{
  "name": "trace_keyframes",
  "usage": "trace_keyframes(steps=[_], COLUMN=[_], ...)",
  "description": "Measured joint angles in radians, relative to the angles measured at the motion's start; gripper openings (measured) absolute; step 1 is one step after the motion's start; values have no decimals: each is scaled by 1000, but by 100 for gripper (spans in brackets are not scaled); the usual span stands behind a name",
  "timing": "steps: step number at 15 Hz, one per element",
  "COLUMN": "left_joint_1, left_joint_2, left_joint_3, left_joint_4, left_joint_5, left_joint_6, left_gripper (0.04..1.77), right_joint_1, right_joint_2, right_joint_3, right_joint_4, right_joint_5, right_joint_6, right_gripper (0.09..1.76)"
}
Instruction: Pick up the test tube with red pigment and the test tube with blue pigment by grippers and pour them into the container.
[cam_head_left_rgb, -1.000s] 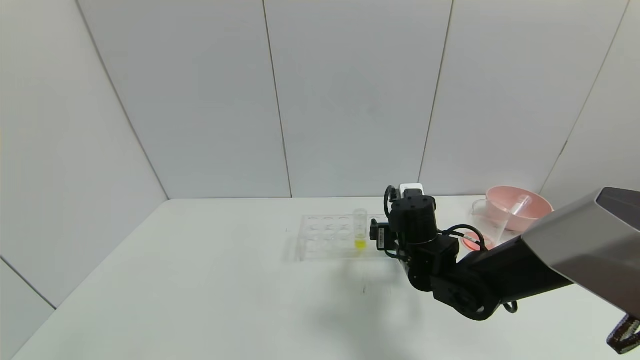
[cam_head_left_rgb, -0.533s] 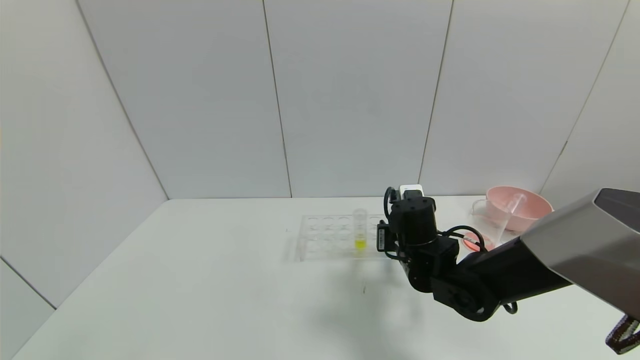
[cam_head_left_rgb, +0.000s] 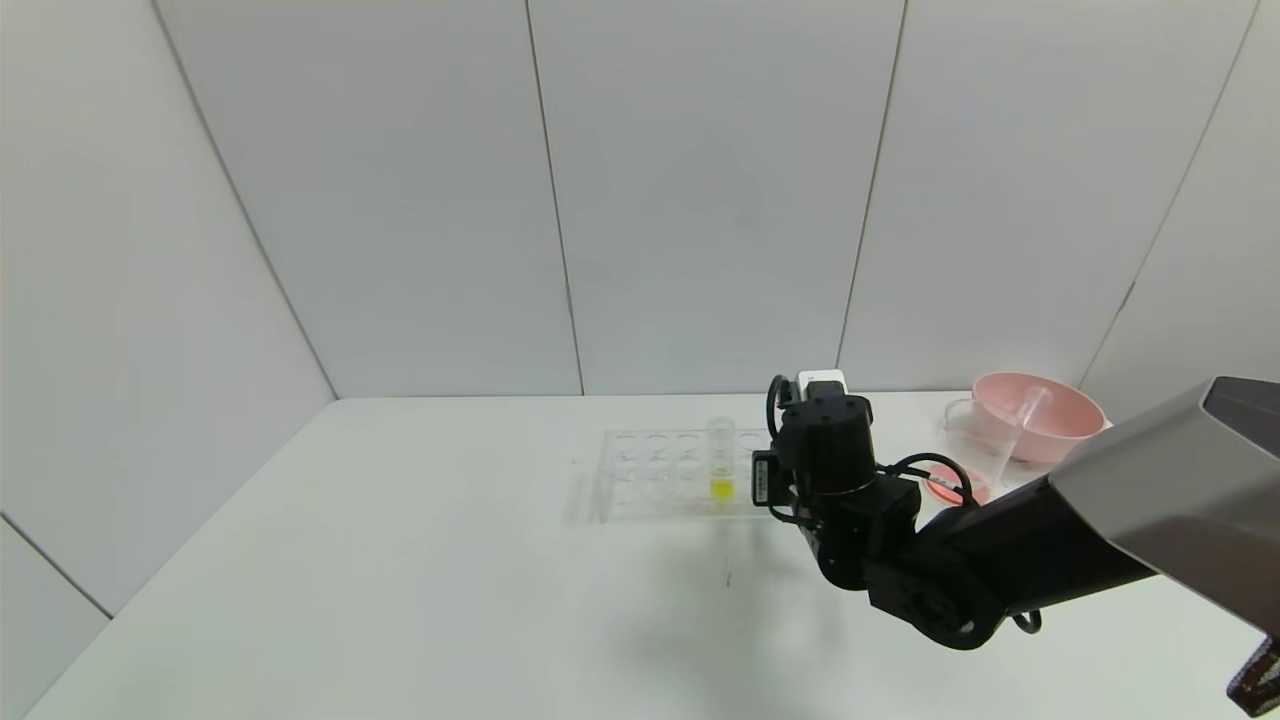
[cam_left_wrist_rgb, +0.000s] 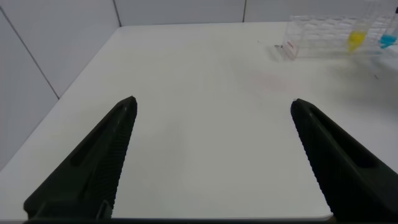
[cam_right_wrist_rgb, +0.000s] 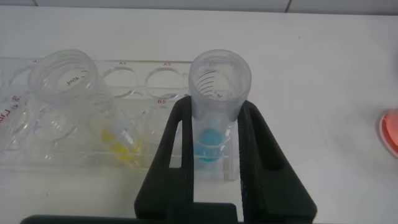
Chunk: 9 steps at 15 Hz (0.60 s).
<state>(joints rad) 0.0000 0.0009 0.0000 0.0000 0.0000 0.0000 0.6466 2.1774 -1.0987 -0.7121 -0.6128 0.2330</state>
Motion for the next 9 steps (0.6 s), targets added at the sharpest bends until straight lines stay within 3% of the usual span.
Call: trace_keyframes(steps=[9], left_joint_1=[0], left_joint_2=[0], left_joint_3=[0], left_joint_4=[0], left_joint_5=[0], left_joint_6=[0], left_gripper=[176], right_joint_1=[3], right_joint_2=[-19], right_joint_3=[6], right_joint_4=[-18], right_joint_5=[-4], right_joint_6=[-26], right_gripper=[48])
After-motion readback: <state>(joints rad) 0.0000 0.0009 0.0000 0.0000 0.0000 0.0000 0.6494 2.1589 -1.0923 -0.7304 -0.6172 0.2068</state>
